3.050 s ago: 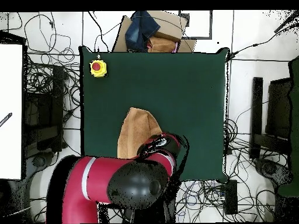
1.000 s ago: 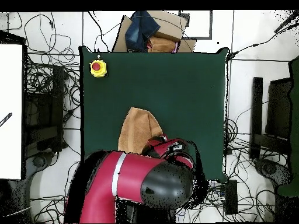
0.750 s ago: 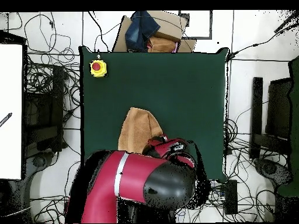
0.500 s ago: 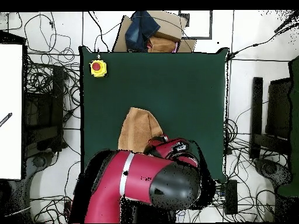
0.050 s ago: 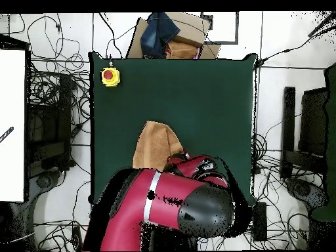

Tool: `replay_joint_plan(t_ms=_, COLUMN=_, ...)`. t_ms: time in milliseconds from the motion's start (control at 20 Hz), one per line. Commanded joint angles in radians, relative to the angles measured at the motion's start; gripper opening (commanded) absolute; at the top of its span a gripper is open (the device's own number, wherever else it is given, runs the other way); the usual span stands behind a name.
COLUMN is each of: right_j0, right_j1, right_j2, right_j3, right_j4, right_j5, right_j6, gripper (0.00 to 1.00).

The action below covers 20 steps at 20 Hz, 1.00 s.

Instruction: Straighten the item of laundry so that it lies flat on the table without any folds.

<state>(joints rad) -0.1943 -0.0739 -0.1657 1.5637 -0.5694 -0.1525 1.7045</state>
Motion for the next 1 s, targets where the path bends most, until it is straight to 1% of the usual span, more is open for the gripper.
replay_joint_plan(t_ms=50, right_j0=-0.048, right_j1=0.117, right_j2=0.012, right_j3=-0.204, right_j4=-0.012, right_j5=0.048, right_j6=0.048, gripper=0.0)
replay_joint_plan(t_ms=350, right_j0=-0.02, right_j1=0.13, right_j2=-0.028, right_j3=-0.216, right_j4=0.002, right_j5=0.034, right_j6=0.055, gripper=0.0)
replay_joint_plan(t_ms=400, right_j0=-0.045, right_j1=0.122, right_j2=-0.001, right_j3=-0.216, right_j4=-0.023, right_j5=0.054, right_j6=0.034, gripper=0.0)
replay_joint_plan(t_ms=550, right_j0=-0.219, right_j1=0.054, right_j2=0.176, right_j3=-0.179, right_j4=-0.135, right_j5=0.202, right_j6=-0.11, gripper=0.0)
replay_joint_plan(t_ms=600, right_j0=-0.256, right_j1=0.028, right_j2=0.211, right_j3=-0.163, right_j4=-0.151, right_j5=0.252, right_j6=-0.151, gripper=0.0)
replay_joint_plan(t_ms=750, right_j0=-0.315, right_j1=-0.07, right_j2=0.275, right_j3=-0.092, right_j4=-0.174, right_j5=0.345, right_j6=-0.199, gripper=0.0)
replay_joint_plan(t_ms=850, right_j0=-0.331, right_j1=-0.111, right_j2=0.294, right_j3=-0.068, right_j4=-0.179, right_j5=0.389, right_j6=-0.208, gripper=0.0)
replay_joint_plan(t_ms=1000, right_j0=-0.366, right_j1=-0.125, right_j2=0.334, right_j3=-0.083, right_j4=-0.2, right_j5=0.434, right_j6=-0.234, gripper=0.0)
